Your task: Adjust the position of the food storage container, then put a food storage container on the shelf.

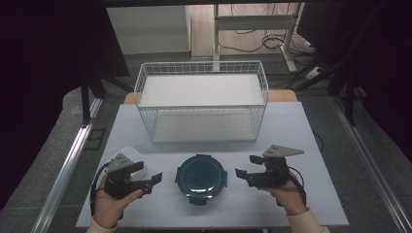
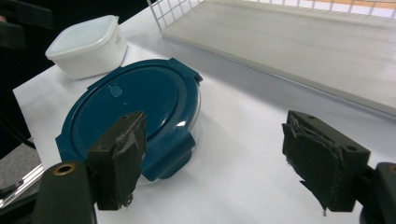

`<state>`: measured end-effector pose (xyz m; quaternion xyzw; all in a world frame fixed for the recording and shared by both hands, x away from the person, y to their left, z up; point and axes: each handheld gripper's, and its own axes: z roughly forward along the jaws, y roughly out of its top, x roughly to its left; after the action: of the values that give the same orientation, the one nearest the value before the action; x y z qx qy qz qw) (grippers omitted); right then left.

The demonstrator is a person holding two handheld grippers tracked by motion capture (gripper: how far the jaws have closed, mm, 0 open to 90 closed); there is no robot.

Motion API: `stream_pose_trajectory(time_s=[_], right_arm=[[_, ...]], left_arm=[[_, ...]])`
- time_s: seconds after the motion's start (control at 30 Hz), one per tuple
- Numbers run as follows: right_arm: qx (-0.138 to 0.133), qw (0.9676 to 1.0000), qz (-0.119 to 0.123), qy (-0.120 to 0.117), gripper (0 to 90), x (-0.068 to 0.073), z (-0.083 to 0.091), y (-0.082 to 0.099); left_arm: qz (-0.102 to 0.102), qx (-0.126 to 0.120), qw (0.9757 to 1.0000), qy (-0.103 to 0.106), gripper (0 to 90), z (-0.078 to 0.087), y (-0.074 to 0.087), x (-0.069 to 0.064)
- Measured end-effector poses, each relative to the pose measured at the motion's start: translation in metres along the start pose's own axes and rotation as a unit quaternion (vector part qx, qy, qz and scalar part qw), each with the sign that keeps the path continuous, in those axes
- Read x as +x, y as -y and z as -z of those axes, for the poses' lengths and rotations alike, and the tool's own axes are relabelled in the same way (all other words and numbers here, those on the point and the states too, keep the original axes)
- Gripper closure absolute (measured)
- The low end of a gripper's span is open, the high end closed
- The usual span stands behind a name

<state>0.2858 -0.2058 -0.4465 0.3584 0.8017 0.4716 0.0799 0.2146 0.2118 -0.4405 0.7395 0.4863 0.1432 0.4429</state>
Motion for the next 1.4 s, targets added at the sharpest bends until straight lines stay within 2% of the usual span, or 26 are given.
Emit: stream_pose_trajectory(time_s=[0.07, 0.2, 0.43, 0.47, 0.5, 0.53, 0.63, 0.67, 0.7, 0.77, 0.87, 1.03, 1.07, 1.1, 1.2, 1.23, 1.27, 1.37, 1.4], right_arm=[[-0.006, 0.9999, -0.008, 0.007, 20.8, -0.001, 0.006, 0.001], [-0.016, 0.9996, -0.023, 0.01, 18.8, -0.002, 0.009, 0.0], [-0.01, 0.9995, -0.031, 0.003, 17.7, -0.002, 0.009, -0.002], [-0.009, 0.9992, -0.04, -0.005, 17.6, -0.002, 0.008, -0.001], [-0.011, 0.9965, -0.072, -0.041, 16.6, -0.004, 0.006, -0.002], [-0.009, 0.9956, -0.079, -0.051, 15.6, -0.003, 0.005, -0.002], [-0.001, 0.9951, -0.082, -0.054, 14.1, -0.001, 0.001, -0.002], [0.007, 0.9945, -0.087, -0.058, 12.5, 0.001, -0.003, -0.001], [0.007, 0.9945, -0.087, -0.058, 12.5, 0.001, -0.003, -0.001], [0.014, 0.9937, -0.094, -0.059, 11.7, 0.003, -0.009, -0.001], [0.026, 0.993, -0.097, -0.061, 10.4, 0.008, -0.017, 0.0], [0.031, 0.9926, -0.099, -0.063, 9.7, 0.015, -0.022, -0.003], [0.033, 0.9925, -0.099, -0.064, 9.6, 0.017, -0.024, -0.004], [0.033, 0.9925, -0.099, -0.064, 9.6, 0.017, -0.024, -0.004], [0.038, 0.992, -0.103, -0.062, 9.4, 0.019, -0.029, -0.004], [0.038, 0.992, -0.103, -0.062, 9.4, 0.019, -0.029, -0.004], [0.041, 0.9916, -0.107, -0.059, 9.3, 0.018, -0.031, -0.002], [0.045, 0.991, -0.112, -0.059, 9.2, 0.018, -0.033, -0.001], [0.048, 0.9894, -0.121, -0.064, 9.2, 0.019, -0.035, 0.001]], left_arm=[[0.003, -0.009, 0.9999, 0.005, 18.5, 0.006, -0.004, 0.0], [0.017, -0.01, 0.9998, 0.006, 18.2, 0.008, -0.004, 0.001], [0.027, -0.004, 0.9995, 0.019, 17.7, 0.003, -0.005, -0.001], [0.028, -0.003, 0.9993, 0.024, 17.7, 0.001, -0.005, -0.002], [0.03, -0.002, 0.9992, 0.028, 18.1, 0.0, -0.005, -0.002], [0.039, 0.001, 0.9983, 0.043, 18.1, -0.005, -0.004, -0.003], [0.046, 0.005, 0.9975, 0.054, 18.1, -0.009, -0.004, -0.005], [0.061, 0.01, 0.9957, 0.069, 17.9, -0.015, -0.004, -0.008], [0.061, 0.01, 0.9957, 0.069, 17.7, -0.015, -0.004, -0.008], [0.072, 0.016, 0.9938, 0.083, 17.4, -0.02, -0.004, -0.012], [0.065, 0.028, 0.9938, 0.086, 15.8, -0.026, -0.006, -0.024], [0.073, 0.042, 0.9924, 0.089, 14.0, -0.034, -0.01, -0.027], [0.08, 0.053, 0.9903, 0.101, 13.3, -0.04, -0.012, -0.026], [0.08, 0.053, 0.9903, 0.101, 12.7, -0.04, -0.012, -0.026], [0.092, 0.064, 0.9877, 0.108, 11.8, -0.051, -0.016, -0.022], [0.092, 0.064, 0.9877, 0.108, 11.4, -0.051, -0.016, -0.022], [0.102, 0.07, 0.9856, 0.115, 11.3, -0.058, -0.016, -0.021], [0.106, 0.076, 0.9844, 0.118, 10.7, -0.063, -0.016, -0.019], [0.108, 0.085, 0.9822, 0.128, 10.6, -0.07, -0.014, -0.018]])
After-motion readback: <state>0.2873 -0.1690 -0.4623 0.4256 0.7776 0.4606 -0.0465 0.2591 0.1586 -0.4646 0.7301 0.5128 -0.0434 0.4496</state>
